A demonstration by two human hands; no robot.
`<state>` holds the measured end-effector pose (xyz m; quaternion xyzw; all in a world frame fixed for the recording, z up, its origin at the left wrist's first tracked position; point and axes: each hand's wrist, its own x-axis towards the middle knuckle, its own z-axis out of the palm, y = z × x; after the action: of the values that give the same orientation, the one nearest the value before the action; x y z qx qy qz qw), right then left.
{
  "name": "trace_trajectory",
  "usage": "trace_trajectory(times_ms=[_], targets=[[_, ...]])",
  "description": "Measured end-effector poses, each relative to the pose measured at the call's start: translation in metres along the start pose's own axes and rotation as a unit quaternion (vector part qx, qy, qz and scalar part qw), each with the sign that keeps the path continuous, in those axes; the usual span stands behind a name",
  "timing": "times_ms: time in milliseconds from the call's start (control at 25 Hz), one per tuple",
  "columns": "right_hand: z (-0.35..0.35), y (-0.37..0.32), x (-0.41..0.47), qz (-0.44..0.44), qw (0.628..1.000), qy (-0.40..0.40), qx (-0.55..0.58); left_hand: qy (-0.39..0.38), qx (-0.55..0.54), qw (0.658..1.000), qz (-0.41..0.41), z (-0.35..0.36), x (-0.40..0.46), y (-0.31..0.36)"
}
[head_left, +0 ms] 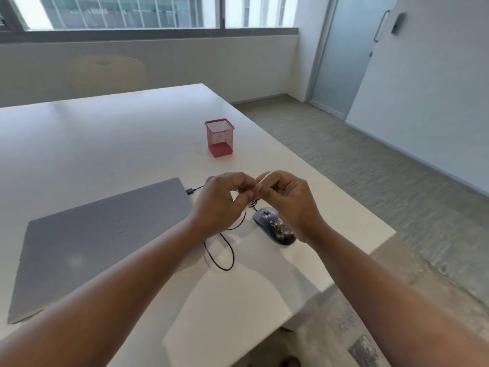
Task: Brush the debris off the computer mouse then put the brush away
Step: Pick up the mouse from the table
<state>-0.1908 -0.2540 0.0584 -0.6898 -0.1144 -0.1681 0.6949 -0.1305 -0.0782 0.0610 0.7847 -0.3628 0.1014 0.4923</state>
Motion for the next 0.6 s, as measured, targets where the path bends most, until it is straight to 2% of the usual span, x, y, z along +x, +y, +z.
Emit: trace_trajectory(times_ms=[240, 440, 600], targets=[[-0.02, -0.035, -0.037, 0.019, 0.994, 0.107, 0.013, -0.028, -0.038, 0.998, -0.05, 0.023, -0.022, 0.039], [-0.068, -0.035, -0.064, 0.065, 0.98, 0.186, 0.029, -0.048, -0.031, 0.984, -0.17, 0.063, -0.062, 0.04], [-0.101, -0.018, -0.081, 0.136, 0.947, 0.276, 0.096, -0.051, -0.01, 0.964, -0.261, 0.085, -0.069, 0.028]])
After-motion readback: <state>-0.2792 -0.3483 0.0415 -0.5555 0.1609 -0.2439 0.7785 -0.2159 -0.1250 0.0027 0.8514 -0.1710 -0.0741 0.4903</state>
